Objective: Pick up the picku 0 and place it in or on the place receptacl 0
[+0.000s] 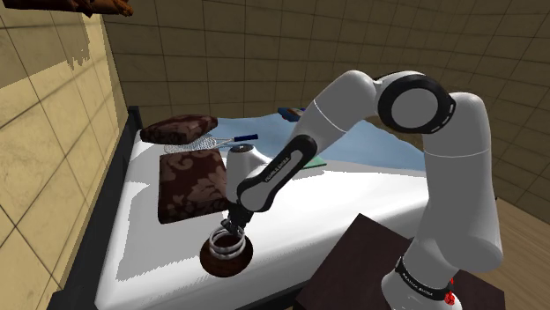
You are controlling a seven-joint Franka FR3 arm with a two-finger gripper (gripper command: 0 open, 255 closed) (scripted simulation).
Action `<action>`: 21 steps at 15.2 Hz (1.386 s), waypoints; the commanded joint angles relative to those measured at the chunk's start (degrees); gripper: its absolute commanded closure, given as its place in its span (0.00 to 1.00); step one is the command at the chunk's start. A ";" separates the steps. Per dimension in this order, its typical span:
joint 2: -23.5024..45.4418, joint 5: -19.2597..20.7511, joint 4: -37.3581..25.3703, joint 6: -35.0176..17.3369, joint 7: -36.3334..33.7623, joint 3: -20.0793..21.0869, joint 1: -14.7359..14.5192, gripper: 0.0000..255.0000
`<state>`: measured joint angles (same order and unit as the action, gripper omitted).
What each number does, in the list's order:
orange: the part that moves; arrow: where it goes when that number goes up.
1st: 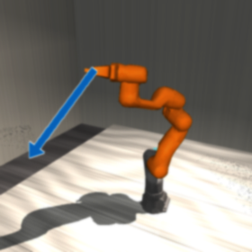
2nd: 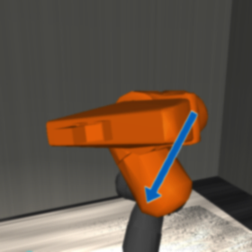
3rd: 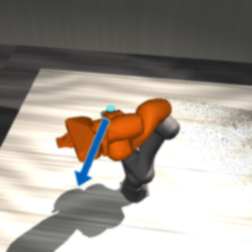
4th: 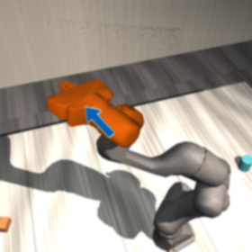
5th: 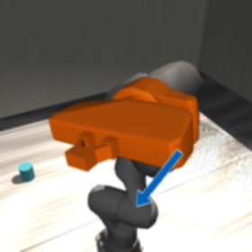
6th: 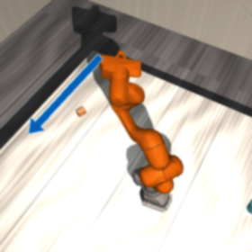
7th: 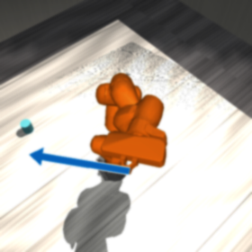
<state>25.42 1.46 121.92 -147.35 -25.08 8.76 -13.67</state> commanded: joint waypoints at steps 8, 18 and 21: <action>4.36 0.74 -0.82 -3.54 -0.34 -0.62 -0.49 1.00; 4.36 0.74 -0.82 -3.55 -0.34 -0.62 -0.49 0.00; -0.72 -0.13 -0.06 0.76 0.27 0.10 0.28 0.00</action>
